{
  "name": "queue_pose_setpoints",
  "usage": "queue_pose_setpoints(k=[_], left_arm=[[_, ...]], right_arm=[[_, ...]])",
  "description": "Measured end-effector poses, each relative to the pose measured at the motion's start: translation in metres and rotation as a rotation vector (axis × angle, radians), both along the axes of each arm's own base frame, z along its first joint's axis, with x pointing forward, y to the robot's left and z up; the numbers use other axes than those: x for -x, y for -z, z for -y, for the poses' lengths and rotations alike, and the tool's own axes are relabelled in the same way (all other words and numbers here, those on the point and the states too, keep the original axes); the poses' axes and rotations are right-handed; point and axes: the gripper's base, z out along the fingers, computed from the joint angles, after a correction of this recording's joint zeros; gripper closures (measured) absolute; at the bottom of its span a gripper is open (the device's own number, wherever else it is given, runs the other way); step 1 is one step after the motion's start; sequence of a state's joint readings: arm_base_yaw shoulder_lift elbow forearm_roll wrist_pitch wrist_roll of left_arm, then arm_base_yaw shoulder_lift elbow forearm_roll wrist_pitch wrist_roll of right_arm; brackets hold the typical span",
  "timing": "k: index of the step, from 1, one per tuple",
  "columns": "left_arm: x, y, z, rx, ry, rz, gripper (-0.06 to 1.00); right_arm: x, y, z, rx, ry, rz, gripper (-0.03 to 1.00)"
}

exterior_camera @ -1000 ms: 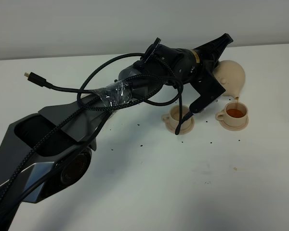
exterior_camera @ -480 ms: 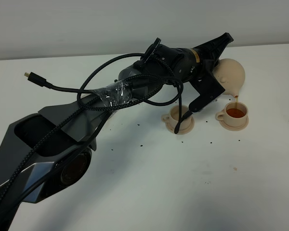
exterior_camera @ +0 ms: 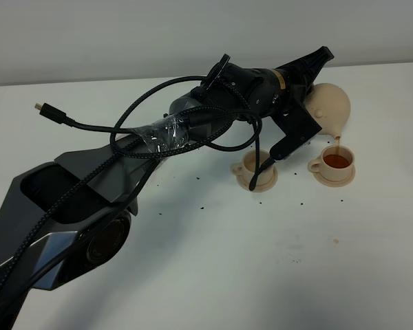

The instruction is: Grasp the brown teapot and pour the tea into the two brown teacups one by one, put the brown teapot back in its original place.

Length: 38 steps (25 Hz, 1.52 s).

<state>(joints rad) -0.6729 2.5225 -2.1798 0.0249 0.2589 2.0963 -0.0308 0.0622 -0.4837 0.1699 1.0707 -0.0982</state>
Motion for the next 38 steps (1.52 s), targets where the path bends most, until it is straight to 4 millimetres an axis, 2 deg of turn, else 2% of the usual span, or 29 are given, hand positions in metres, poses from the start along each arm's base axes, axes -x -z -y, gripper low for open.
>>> queue_pose_setpoints(k=[38], left_arm=[[0.0024,-0.0004,0.0035,0.003,0.008,0.005,0.82]], right_arm=[[0.0,0.0,0.0,0.0,0.0,0.0,0.63]])
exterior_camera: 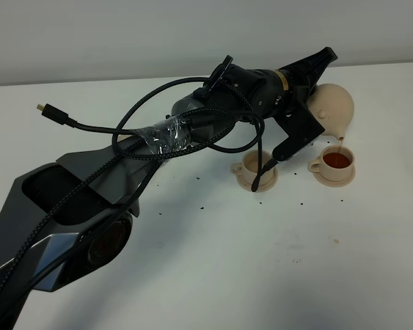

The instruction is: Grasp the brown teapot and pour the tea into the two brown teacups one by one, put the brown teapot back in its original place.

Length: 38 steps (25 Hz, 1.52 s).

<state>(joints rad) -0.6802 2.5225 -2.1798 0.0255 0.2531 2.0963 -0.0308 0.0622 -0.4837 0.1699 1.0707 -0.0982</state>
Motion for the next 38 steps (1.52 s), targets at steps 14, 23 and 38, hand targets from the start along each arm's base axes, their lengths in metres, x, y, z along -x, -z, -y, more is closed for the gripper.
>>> queue_pose_setpoints(k=[14,23,38], left_arm=[[0.0002,0.0,0.0003,0.0,0.001,0.0,0.82],[0.0002,0.0,0.0003,0.0,0.001,0.0,0.82],[0.0003,0.0001,0.0003,0.0,0.0,-0.002,0.82]], right_arm=[[0.0,0.0,0.0,0.0,0.0,0.0,0.63],[0.0,0.0,0.0,0.0,0.0,0.0,0.63],[0.0,0.0,0.0,0.0,0.0,0.0,0.63]])
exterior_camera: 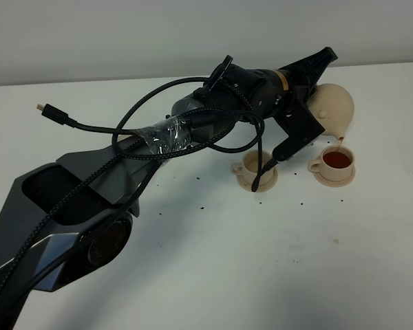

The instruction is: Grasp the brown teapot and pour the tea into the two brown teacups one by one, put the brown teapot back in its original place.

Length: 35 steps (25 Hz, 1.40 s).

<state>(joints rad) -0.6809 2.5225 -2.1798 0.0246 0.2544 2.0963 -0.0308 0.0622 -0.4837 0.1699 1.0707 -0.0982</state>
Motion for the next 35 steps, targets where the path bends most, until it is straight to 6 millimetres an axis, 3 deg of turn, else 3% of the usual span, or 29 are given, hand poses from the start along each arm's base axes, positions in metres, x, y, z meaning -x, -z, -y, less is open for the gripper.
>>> queue_pose_setpoints(k=[23,32,35], left_arm=[[0.003,0.004,-0.002,0.064,-0.102,-0.137,0.82],[0.008,-0.025,-0.006,0.204,-0.238,-0.245,0.82],[0.01,-0.025,-0.008,0.264,-0.327,-0.33,0.82]], right_arm=[[0.0,0.0,0.0,0.0,0.0,0.0,0.63],[0.0,0.0,0.0,0.0,0.0,0.0,0.63],[0.0,0.0,0.0,0.0,0.0,0.0,0.63]])
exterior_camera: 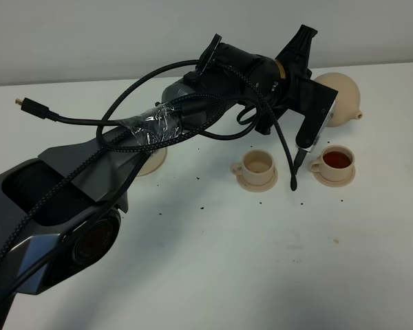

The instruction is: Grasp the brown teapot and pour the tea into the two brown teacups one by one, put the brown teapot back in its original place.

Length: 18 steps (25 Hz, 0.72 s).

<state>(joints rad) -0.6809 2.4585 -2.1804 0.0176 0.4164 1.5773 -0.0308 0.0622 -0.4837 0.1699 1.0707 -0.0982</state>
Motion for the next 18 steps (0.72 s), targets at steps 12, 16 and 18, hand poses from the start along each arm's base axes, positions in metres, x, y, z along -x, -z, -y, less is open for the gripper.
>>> queue_pose_setpoints(k=[12,16,18], left_arm=[[0.004,0.009,-0.009,0.06,-0.198,-0.226,0.82],[0.002,0.011,-0.016,0.049,-0.218,-0.262,0.82],[0.001,0.012,-0.019,0.044,-0.226,-0.268,0.82]], right_arm=[[0.0,0.0,0.0,0.0,0.0,0.0,0.63],[0.0,0.0,0.0,0.0,0.0,0.0,0.63],[0.0,0.0,0.0,0.0,0.0,0.0,0.63]])
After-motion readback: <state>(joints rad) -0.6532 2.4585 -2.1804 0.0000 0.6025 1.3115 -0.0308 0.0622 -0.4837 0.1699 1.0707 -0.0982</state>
